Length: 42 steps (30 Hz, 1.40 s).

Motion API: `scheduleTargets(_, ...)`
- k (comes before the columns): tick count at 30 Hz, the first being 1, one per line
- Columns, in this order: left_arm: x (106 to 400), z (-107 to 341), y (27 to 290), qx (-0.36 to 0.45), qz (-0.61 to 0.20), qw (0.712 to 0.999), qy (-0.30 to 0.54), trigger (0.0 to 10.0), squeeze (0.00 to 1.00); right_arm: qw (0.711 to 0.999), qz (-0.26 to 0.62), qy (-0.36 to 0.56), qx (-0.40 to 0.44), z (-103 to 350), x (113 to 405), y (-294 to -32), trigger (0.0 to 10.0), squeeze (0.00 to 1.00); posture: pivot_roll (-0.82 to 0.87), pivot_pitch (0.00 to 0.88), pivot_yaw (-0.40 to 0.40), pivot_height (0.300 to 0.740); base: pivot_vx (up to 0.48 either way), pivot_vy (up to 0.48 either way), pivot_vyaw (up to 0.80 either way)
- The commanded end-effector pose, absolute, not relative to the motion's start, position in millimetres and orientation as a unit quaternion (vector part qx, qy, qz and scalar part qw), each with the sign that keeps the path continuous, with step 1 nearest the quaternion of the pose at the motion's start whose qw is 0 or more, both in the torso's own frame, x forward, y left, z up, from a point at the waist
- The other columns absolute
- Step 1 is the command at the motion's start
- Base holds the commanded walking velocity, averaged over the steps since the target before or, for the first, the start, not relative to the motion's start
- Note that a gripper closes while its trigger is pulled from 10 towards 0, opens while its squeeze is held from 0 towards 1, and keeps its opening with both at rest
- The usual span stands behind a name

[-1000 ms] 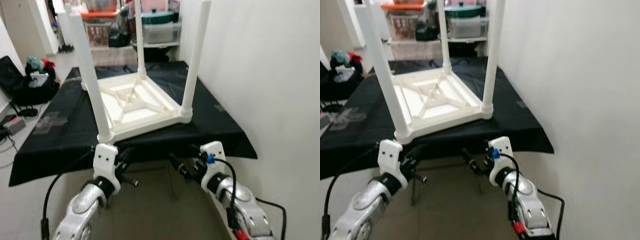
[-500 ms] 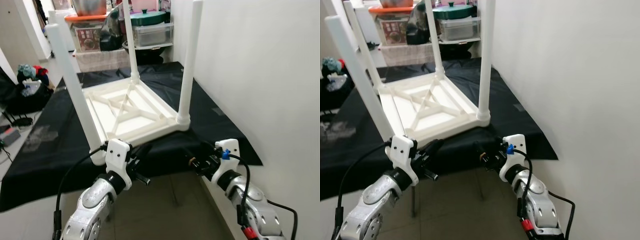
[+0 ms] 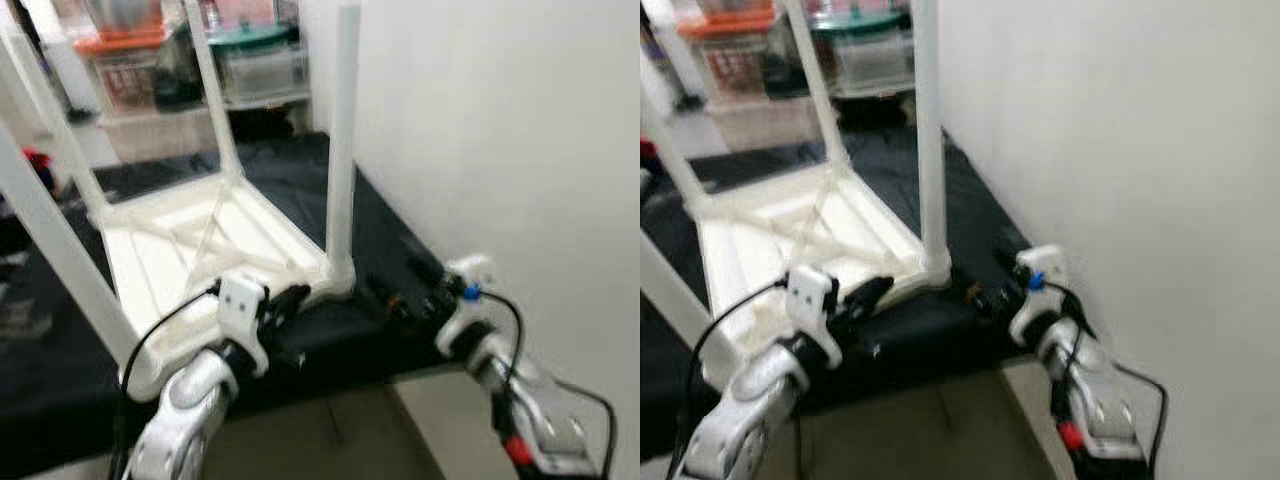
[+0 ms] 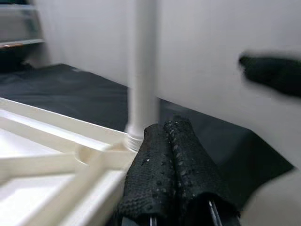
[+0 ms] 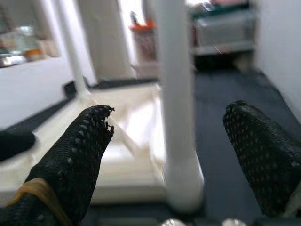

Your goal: Building children table

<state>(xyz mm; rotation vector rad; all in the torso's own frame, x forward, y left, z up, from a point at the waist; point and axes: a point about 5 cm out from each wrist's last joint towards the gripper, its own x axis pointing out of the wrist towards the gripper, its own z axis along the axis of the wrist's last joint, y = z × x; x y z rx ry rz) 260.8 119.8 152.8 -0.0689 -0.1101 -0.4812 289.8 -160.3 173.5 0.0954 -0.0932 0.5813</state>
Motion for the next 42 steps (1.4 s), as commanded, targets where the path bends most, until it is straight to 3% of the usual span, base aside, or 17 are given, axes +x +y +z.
scheduleTargets(1, 260.8, 149.0, 125.9, -0.025, -0.229, 0.972, -0.044, 10.0, 0.0, 0.941, 0.333, -0.05, 0.038, 182.1, 289.0, -149.1, 10.0, 0.0, -0.11, 0.013, -0.024, 0.74, 0.3, 0.0, 0.0)
scheduleTargets(7, 261.0, 148.6, 128.9, -0.032, -0.209, 0.977, -0.042, 10.0, 0.0, 0.93, 0.36, -0.077, 0.007, 205.7, 294.9, -148.3, 10.0, 0.0, -0.1, 0.021, -0.025, 0.74, 0.246, 0.0, 0.0)
scheduleTargets(17, 258.8, 148.9, 136.0, -0.043, -0.18, 0.982, -0.041, 10.0, 0.0, 0.937, 0.338, -0.088, -0.027, 221.6, 301.4, -161.3, 10.0, 0.0, -0.11, 0.038, -0.013, 0.74, 0.0, 0.0, 0.0)
scheduleTargets(22, 249.1, 155.5, 133.4, -0.03, -0.227, 0.972, -0.059, 10.0, 0.0, 0.903, 0.42, -0.082, -0.049, 226.7, 297.8, -147.7, 10.0, 0.0, -0.1, 0.056, -0.005, 0.74, 0.0, 0.0, 0.0)
scheduleTargets(24, 247.8, 155.2, 140.8, -0.005, -0.217, 0.975, -0.054, 10.0, 0.0, 0.902, 0.421, -0.078, -0.058, 229.1, 305.3, -144.5, 10.0, 0.0, -0.09, 0.07, -0.005, 0.74, 0.0, 0.0, 0.0)
scheduleTargets(32, 242.5, 161.3, 161.0, 0.033, -0.178, 0.982, -0.056, 10.0, 0.0, 0.935, 0.329, -0.068, -0.114, 236.0, 339.3, -151.9, 10.0, 0.0, -0.06, 0.094, -0.013, 0.74, 0.0, 0.0, 0.0)
scheduleTargets(38, 233.3, 166.0, 159.4, 0.048, -0.195, 0.978, -0.061, 10.0, 0.0, 0.934, 0.338, -0.066, -0.097, 239.8, 341.5, -153.3, 10.0, 0.0, -0.03, 0.113, -0.02, 0.74, 0.0, 0.0, 0.0)
scheduleTargets(39, 225.8, 166.9, 155.8, 0.055, -0.215, 0.973, -0.058, 10.0, 0.0, 0.91, 0.402, -0.064, -0.081, 241.6, 334.5, -152.6, 10.0, 0.0, -0.02, 0.127, -0.022, 0.74, 0.0, 0.0, 0.0)
scheduleTargets(42, 223.5, 166.8, 154.7, 0.056, -0.222, 0.972, -0.056, 10.0, 0.0, 0.9, 0.426, -0.062, -0.076, 242.0, 331.1, -152.1, 10.0, 0.0, -0.02, 0.128, -0.023, 0.74, 0.0, 0.0, 0.0)
